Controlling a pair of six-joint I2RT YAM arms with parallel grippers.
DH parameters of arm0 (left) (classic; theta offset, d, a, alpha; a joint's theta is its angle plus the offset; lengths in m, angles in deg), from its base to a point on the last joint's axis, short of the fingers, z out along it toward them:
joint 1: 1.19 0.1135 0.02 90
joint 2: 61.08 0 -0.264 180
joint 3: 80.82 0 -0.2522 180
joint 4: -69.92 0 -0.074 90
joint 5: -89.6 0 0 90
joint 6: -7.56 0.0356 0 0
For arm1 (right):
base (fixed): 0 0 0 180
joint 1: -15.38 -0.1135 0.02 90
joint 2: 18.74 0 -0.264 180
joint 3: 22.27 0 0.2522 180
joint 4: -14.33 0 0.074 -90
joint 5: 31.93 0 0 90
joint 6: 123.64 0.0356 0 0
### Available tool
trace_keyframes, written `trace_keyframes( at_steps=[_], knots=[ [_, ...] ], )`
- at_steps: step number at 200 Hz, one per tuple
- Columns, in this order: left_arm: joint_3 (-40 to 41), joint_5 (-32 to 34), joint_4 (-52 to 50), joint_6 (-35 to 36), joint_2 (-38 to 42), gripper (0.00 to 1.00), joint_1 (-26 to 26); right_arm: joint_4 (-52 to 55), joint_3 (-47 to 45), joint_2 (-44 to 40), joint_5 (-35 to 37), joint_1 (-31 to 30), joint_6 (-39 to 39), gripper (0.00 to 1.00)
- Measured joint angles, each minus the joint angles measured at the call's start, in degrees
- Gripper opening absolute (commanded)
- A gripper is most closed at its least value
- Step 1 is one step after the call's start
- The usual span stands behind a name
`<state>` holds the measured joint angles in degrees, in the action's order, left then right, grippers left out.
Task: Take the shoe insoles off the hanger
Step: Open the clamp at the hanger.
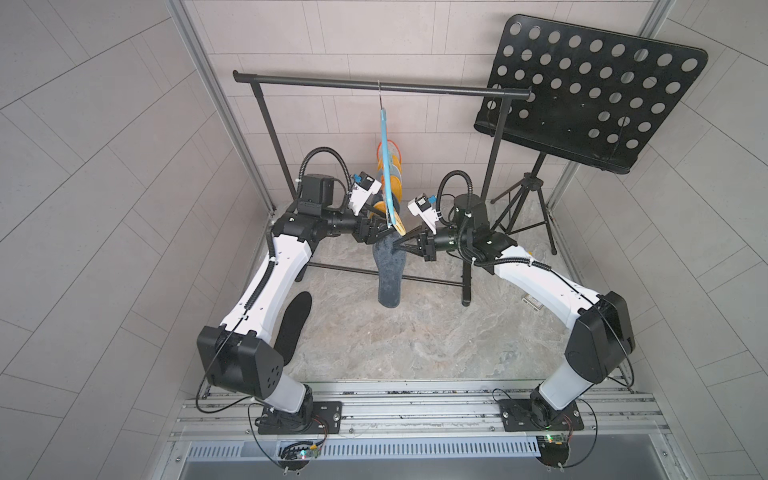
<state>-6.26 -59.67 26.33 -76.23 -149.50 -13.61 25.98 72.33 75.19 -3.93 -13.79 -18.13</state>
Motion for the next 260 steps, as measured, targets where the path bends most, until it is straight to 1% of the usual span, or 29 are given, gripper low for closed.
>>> trace_keyframes(
  at_steps=[37, 52, 76, 101, 122, 135, 142, 213, 260],
  knots=[
    [-2.36, -2.91, 3.23, -3.30, -2.29, 0.74, -0.24, -0.11, 0.00, 0.00, -0.48, -0.20, 0.66, 0.00],
    [-2.49, -3.48, 4.79, -4.83, -2.51, 0.68, -0.24, -0.15, 0.00, 0.02, -0.57, -0.20, 0.98, 0.00],
    [-2.51, -4.33, 6.69, -6.71, -2.64, 0.51, -0.24, -0.22, 0.00, 0.02, -0.55, -0.20, 1.36, 0.00],
    [-2.58, -4.70, 8.26, -8.74, -2.82, 0.39, -0.52, -0.22, 0.09, 0.13, -0.52, -0.20, 1.66, 0.00],
    [-2.60, -4.74, 9.07, -9.51, -2.82, 0.19, -0.68, -0.11, 0.17, 0.26, -0.35, -0.20, 1.92, 0.00],
    [-2.73, -4.33, 9.70, -10.05, -2.82, 0.05, -0.72, 0.02, 0.17, 0.35, -0.33, -0.20, 2.12, 0.00],
    [-2.80, -4.11, 9.94, -10.34, -2.82, 0.00, -0.72, 0.15, 0.17, 0.37, -0.24, -0.22, 2.16, 0.00],
    [-2.82, -1.11, 9.94, -11.21, -2.82, 0.00, -0.72, 1.20, 0.15, 0.90, 0.55, -0.20, 2.29, 0.00],
    [-2.82, 1.57, 10.08, -11.37, -2.82, 0.00, -0.72, 4.79, -0.15, 0.90, 0.57, -0.31, 1.77, 0.00]
  ],
)
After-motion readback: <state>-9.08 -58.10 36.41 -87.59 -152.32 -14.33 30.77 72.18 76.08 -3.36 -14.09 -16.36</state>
